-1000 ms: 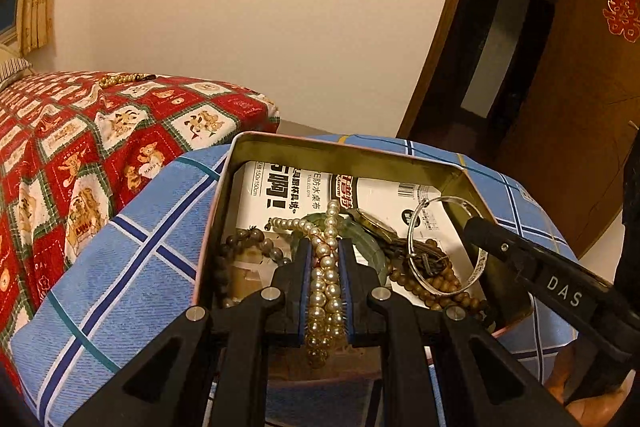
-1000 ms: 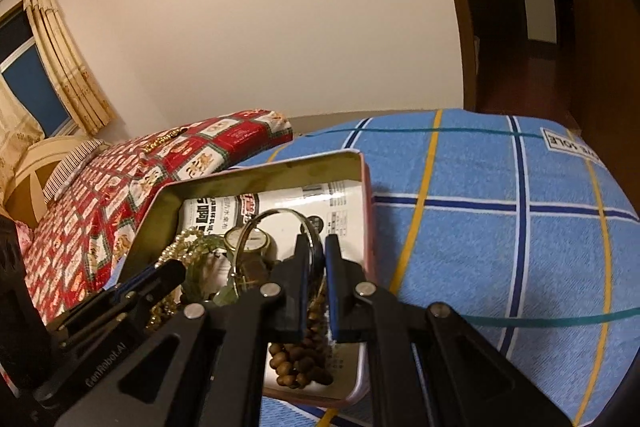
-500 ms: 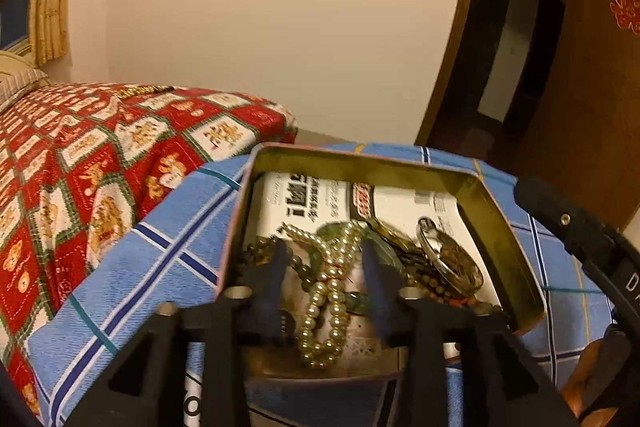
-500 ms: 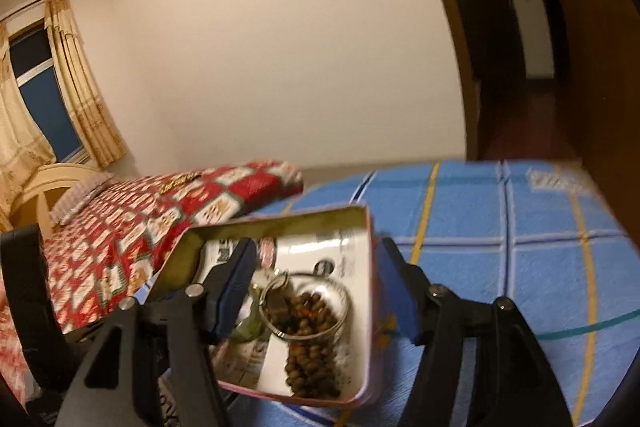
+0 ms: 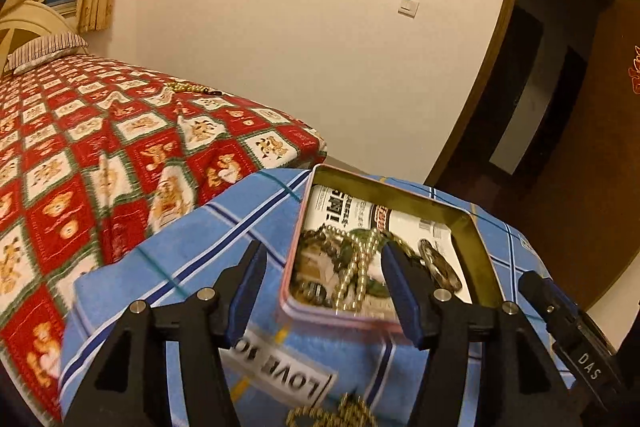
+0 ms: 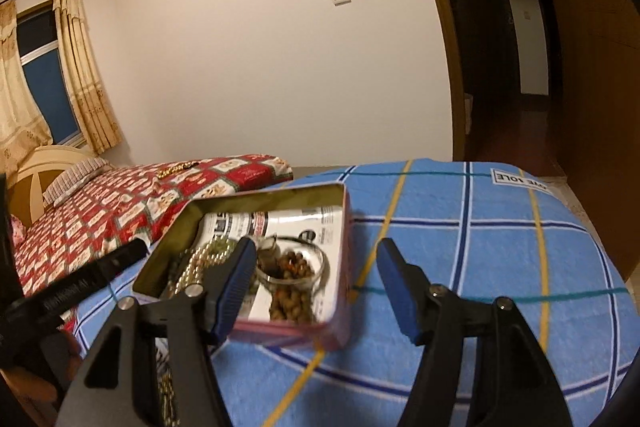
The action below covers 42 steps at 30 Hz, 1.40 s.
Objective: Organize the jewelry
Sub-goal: 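Move both open tools back from the tin to the remaining jewelry, then grasp the pink bangle with the right tool while the left tool grasps the red string charm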
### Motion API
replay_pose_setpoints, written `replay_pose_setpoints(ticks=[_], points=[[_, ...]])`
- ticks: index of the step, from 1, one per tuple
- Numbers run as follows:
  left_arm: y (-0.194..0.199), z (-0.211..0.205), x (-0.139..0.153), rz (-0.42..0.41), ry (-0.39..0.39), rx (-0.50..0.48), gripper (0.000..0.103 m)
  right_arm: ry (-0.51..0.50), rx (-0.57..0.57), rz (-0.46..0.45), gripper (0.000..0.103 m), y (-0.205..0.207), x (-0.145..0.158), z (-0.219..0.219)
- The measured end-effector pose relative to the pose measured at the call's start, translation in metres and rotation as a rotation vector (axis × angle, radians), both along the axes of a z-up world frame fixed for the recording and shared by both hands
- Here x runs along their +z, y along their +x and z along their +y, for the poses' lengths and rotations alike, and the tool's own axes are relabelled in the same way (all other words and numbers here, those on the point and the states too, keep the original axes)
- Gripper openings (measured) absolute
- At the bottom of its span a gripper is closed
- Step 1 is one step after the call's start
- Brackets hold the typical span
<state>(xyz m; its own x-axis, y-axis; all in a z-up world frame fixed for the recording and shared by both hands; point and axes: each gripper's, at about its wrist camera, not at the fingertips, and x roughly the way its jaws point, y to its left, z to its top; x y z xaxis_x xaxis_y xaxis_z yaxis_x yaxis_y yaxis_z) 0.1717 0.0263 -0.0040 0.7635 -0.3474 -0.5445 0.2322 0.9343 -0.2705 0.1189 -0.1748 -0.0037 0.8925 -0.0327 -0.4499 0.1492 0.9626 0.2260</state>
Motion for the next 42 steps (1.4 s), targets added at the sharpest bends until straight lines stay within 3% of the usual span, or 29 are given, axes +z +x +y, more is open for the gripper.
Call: replay_pose_setpoints(ticks=[6, 14, 22, 23, 25, 27, 36, 42], points=[[-0.034, 0.023, 0.002, -0.01, 0.095, 0.037, 0.06, -0.017, 0.068, 0.027, 0.066, -0.023, -0.006, 0.011], [-0.081, 0.061, -0.014, 0.036, 0.16, 0.04, 0.06, -0.018, 0.204, 0.069, 0.066, -0.05, -0.011, 0.028], [-0.111, 0.076, -0.03, 0.07, 0.189, -0.019, 0.06, -0.016, 0.374, 0.17, 0.067, -0.071, -0.025, 0.058], [-0.114, 0.077, -0.031, 0.069, 0.201, -0.025, 0.06, -0.008, 0.394, 0.177, 0.069, -0.073, -0.025, 0.061], [-0.12, 0.079, -0.032, 0.066, 0.226, -0.023, 0.06, -0.004, 0.437, 0.189, 0.085, -0.077, -0.026, 0.068], [-0.122, 0.082, -0.033, 0.066, 0.239, -0.019, 0.06, -0.025, 0.48, 0.208, 0.091, -0.081, -0.028, 0.079], [-0.132, 0.09, -0.03, 0.051, 0.259, -0.055, 0.06, -0.216, 0.644, 0.363, 0.091, -0.082, -0.051, 0.138], [-0.134, 0.086, -0.03, 0.061, 0.237, -0.107, 0.06, -0.292, 0.655, 0.442, 0.087, -0.077, -0.063, 0.152]])
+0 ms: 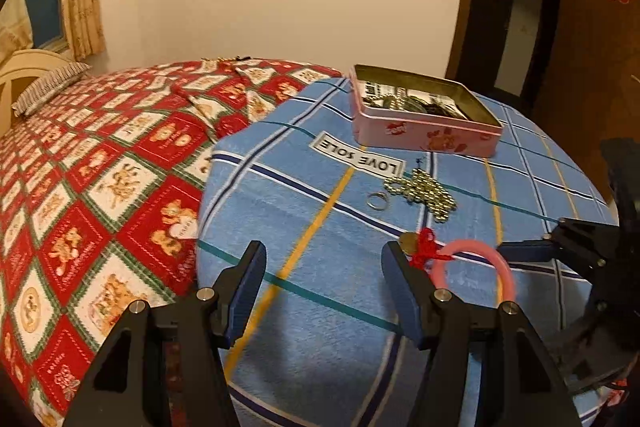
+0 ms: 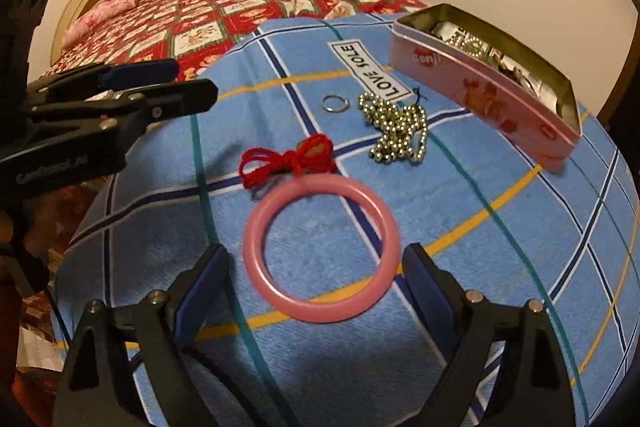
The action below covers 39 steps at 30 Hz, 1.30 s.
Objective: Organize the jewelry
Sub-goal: 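Grasp the pink bangle with the right tool while the left tool grasps the red string charm, then carry the pink bangle and red charm into the pink tin and open both tools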
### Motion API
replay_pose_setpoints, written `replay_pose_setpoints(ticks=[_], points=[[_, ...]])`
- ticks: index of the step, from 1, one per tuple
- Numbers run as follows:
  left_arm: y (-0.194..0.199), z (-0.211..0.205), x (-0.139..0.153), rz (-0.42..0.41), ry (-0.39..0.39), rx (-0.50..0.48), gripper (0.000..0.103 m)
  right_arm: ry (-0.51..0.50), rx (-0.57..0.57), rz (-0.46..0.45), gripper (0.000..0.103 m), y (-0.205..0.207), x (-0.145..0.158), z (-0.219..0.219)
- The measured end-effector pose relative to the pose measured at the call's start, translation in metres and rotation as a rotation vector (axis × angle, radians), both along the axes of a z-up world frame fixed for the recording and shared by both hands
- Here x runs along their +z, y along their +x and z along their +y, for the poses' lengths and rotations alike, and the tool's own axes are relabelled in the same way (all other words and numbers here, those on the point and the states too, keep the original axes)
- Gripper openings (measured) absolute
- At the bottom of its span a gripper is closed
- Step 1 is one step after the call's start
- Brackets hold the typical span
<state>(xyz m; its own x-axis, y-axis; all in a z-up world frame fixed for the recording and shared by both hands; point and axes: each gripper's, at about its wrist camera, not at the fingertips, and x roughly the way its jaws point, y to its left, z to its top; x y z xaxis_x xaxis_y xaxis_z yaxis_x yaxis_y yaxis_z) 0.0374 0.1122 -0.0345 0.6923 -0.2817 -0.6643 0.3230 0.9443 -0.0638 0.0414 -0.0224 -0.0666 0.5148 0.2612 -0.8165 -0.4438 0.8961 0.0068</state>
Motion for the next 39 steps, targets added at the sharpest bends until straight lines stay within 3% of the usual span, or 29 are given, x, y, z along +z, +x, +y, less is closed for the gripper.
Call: replay_pose_setpoints(ticks=[1, 6, 10, 14, 19, 22, 26, 30, 32, 39], points=[[0.0, -0.001, -0.001, 0.008, -0.004, -0.007, 0.06, -0.008, -0.008, -0.008, 0.082, 0.0, 0.001, -0.001], [-0.003, -0.012, -0.001, 0.02, -0.007, -0.061, 0.06, -0.002, -0.035, -0.013, 0.082, -0.004, 0.002, -0.011], [-0.003, -0.023, 0.0, 0.033, -0.032, -0.117, 0.06, 0.08, -0.11, -0.03, 0.082, -0.005, 0.01, -0.036], [0.004, -0.04, -0.006, 0.07, -0.058, -0.155, 0.06, 0.181, -0.241, -0.118, 0.082, -0.007, 0.028, -0.075], [0.011, -0.06, -0.015, 0.107, -0.023, -0.175, 0.06, 0.248, -0.364, -0.208, 0.082, -0.011, 0.038, -0.103], [0.011, -0.069, -0.02, 0.108, 0.019, -0.179, 0.06, 0.268, -0.378, -0.203, 0.082, -0.01, 0.036, -0.106], [0.01, -0.075, -0.027, 0.101, 0.084, -0.17, 0.032, 0.277, -0.375, -0.2, 0.082, -0.008, 0.037, -0.1], [0.011, -0.073, -0.027, 0.099, 0.084, -0.167, 0.023, 0.29, -0.373, -0.185, 0.082, -0.007, 0.035, -0.104], [0.012, -0.071, -0.027, 0.099, 0.08, -0.159, 0.006, 0.297, -0.377, -0.181, 0.082, -0.006, 0.034, -0.106], [0.009, -0.062, -0.022, 0.067, 0.007, -0.147, 0.005, 0.31, -0.387, -0.194, 0.082, -0.008, 0.035, -0.109]])
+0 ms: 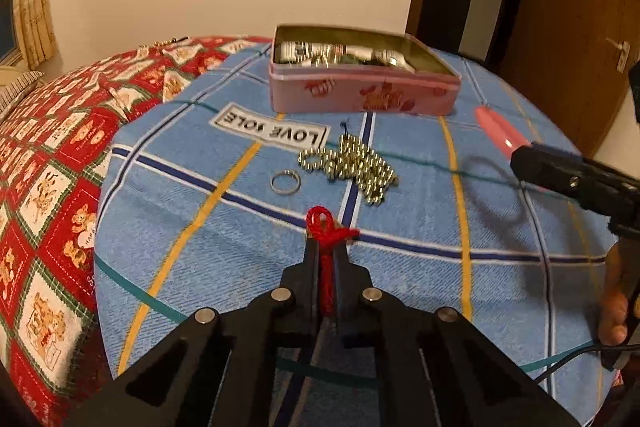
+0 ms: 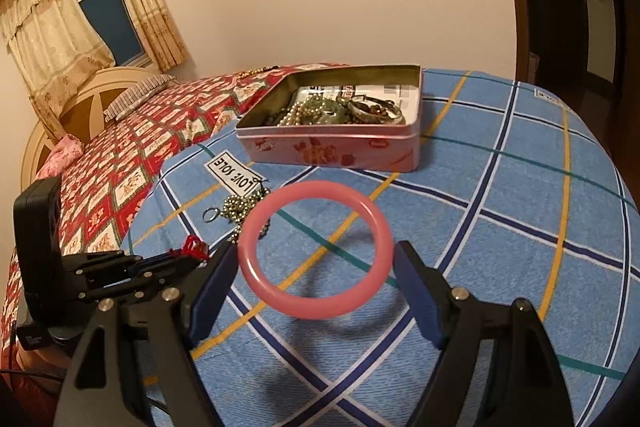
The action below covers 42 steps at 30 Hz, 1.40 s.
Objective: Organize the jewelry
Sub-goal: 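Carry the pink bangle and red charm into the pink tin and open both tools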
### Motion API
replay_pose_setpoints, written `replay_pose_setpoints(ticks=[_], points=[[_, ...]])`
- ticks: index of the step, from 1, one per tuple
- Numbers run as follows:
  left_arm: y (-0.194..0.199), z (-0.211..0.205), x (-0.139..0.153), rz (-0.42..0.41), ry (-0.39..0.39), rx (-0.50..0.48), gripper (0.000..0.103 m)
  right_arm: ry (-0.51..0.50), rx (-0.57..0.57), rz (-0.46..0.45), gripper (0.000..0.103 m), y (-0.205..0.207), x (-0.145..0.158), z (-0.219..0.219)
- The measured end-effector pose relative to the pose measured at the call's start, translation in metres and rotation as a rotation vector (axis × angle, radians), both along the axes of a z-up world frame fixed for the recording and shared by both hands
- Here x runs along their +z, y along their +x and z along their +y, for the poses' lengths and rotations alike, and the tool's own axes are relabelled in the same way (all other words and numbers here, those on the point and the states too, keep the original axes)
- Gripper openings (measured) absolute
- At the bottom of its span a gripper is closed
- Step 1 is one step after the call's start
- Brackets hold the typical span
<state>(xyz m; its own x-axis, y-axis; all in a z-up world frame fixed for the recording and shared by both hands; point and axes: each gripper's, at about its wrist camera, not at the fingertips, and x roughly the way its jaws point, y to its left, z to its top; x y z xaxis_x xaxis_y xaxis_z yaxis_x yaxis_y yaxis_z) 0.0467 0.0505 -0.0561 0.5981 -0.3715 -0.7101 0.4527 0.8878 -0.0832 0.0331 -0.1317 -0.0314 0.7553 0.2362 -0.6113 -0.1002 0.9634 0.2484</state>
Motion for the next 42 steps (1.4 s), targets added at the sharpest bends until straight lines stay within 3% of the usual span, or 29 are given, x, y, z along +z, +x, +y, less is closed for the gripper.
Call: replay_pose_setpoints(ticks=[9, 21, 33, 42], points=[[-0.003, 0.013, 0.044, -0.159, -0.152, 0.029, 0.005, -0.004, -0.045, -0.091, 0.082, -0.006, 0.013, -0.005], [0.04, -0.013, 0.079, -0.245, -0.28, 0.052, 0.005, -0.023, -0.124, -0.19, 0.082, 0.026, 0.045, -0.017], [0.126, -0.059, 0.072, -0.23, -0.211, 0.114, 0.005, -0.059, -0.224, -0.231, 0.082, 0.099, 0.054, -0.026], [0.174, -0.091, 0.055, -0.16, -0.134, 0.119, 0.004, -0.08, -0.274, -0.176, 0.082, 0.153, 0.037, -0.032]])
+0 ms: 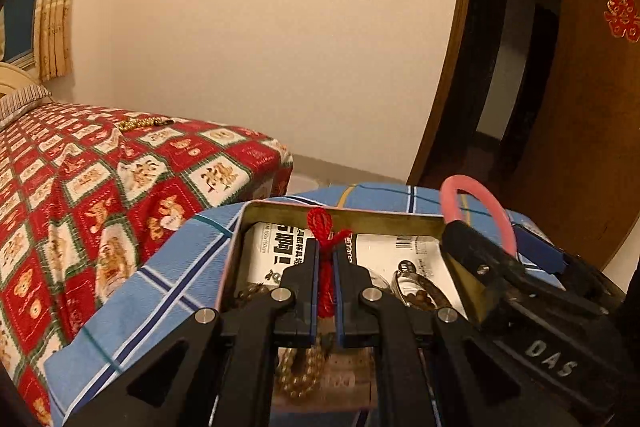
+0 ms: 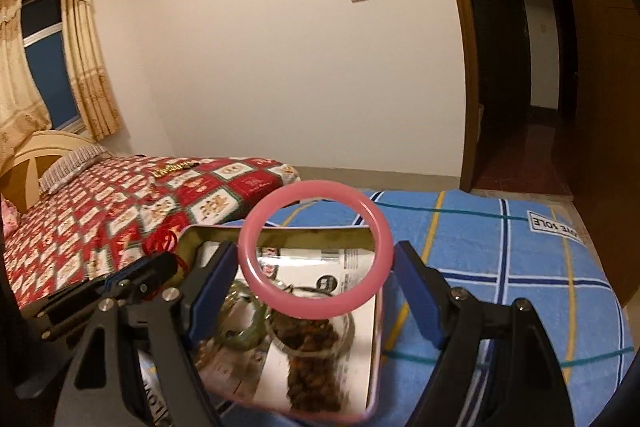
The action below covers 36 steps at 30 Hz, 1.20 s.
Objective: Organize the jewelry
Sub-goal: 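Carry the pink bangle and red charm into the pink tin and open both tools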
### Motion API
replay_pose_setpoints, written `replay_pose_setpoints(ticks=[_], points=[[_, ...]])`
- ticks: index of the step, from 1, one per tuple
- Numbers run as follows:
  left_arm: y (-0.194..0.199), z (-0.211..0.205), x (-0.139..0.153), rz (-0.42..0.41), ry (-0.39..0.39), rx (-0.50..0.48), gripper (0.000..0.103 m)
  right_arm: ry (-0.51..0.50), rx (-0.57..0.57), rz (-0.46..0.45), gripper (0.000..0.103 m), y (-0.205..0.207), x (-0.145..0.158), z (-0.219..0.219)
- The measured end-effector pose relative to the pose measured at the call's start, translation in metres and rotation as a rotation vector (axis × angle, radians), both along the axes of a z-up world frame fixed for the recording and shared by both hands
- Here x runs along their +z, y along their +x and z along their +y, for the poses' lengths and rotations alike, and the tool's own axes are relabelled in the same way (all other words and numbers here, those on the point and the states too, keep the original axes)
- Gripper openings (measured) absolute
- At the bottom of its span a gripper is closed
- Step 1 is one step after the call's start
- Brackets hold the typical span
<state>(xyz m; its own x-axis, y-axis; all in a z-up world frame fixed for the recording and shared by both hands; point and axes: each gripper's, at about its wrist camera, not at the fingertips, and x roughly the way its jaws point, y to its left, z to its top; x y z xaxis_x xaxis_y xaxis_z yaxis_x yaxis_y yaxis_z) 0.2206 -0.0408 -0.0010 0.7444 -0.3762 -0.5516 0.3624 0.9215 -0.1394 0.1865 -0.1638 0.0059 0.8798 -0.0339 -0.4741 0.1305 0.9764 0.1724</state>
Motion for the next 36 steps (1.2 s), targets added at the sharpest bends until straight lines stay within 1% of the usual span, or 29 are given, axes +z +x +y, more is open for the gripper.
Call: replay_pose_setpoints(ticks=[2, 4, 8, 10, 16, 18, 20, 21, 22, 24, 25, 27, 28, 30, 31, 32, 33, 34, 36], points=[[0.007, -0.005, -0.004, 0.016, 0.022, 0.007, 0.004, 0.003, -0.004, 0.029, 0.082, 0.011, -0.006, -0.003], [0.012, -0.006, -0.009, 0.032, 0.02, 0.003, 0.004, 0.008, -0.006, 0.052, 0.082, 0.018, -0.013, -0.006], [0.017, -0.009, -0.021, 0.071, 0.042, 0.0, 0.004, 0.008, 0.006, 0.097, 0.082, 0.024, -0.024, -0.012], [0.02, -0.01, -0.026, 0.088, 0.052, 0.004, 0.004, -0.037, 0.005, 0.101, 0.082, 0.024, -0.024, -0.01], [0.024, -0.008, -0.032, 0.115, 0.06, 0.016, 0.005, -0.049, 0.029, 0.099, 0.082, 0.023, -0.024, -0.01], [0.023, -0.009, -0.032, 0.109, 0.065, 0.013, 0.005, -0.039, 0.039, 0.098, 0.084, 0.024, -0.025, -0.011], [0.021, -0.012, -0.032, 0.095, 0.085, 0.012, 0.005, -0.012, 0.049, 0.093, 0.085, 0.023, -0.025, -0.015], [0.02, -0.015, -0.033, 0.091, 0.098, 0.004, 0.006, 0.007, 0.056, 0.09, 0.087, 0.025, -0.026, -0.016], [0.02, -0.016, -0.033, 0.09, 0.104, -0.002, 0.007, 0.041, 0.073, 0.083, 0.09, 0.026, -0.027, -0.018], [0.019, -0.018, -0.033, 0.084, 0.115, -0.008, 0.009, 0.104, 0.087, 0.074, 0.091, 0.025, -0.028, -0.024], [0.018, -0.018, -0.032, 0.08, 0.111, -0.01, 0.01, 0.131, 0.084, 0.065, 0.091, 0.023, -0.027, -0.027], [0.017, -0.016, -0.03, 0.079, 0.084, -0.018, 0.012, 0.156, 0.045, 0.005, 0.091, 0.014, -0.02, -0.032], [0.015, -0.014, -0.027, 0.074, 0.062, -0.022, 0.014, 0.158, 0.011, -0.047, 0.091, 0.004, -0.013, -0.037], [0.011, -0.01, -0.021, 0.055, 0.038, -0.023, 0.028, 0.143, -0.049, -0.101, 0.091, -0.008, -0.004, -0.041], [0.007, -0.007, -0.017, 0.033, 0.021, -0.02, 0.045, 0.123, -0.094, -0.128, 0.091, -0.016, 0.0, -0.043], [0.005, -0.004, -0.015, 0.022, 0.013, -0.016, 0.065, 0.112, -0.113, -0.141, 0.091, -0.022, 0.002, -0.044], [0.002, -0.001, -0.013, 0.007, 0.0, -0.009, 0.071, 0.1, -0.127, -0.148, 0.091, -0.028, 0.004, -0.044], [-0.002, 0.003, -0.009, -0.004, -0.025, -0.011, 0.072, 0.094, -0.133, -0.146, 0.091, -0.031, 0.005, -0.044], [-0.007, 0.008, -0.006, 0.001, -0.056, -0.021, 0.072, 0.089, -0.135, -0.133, 0.091, -0.039, 0.005, -0.045]])
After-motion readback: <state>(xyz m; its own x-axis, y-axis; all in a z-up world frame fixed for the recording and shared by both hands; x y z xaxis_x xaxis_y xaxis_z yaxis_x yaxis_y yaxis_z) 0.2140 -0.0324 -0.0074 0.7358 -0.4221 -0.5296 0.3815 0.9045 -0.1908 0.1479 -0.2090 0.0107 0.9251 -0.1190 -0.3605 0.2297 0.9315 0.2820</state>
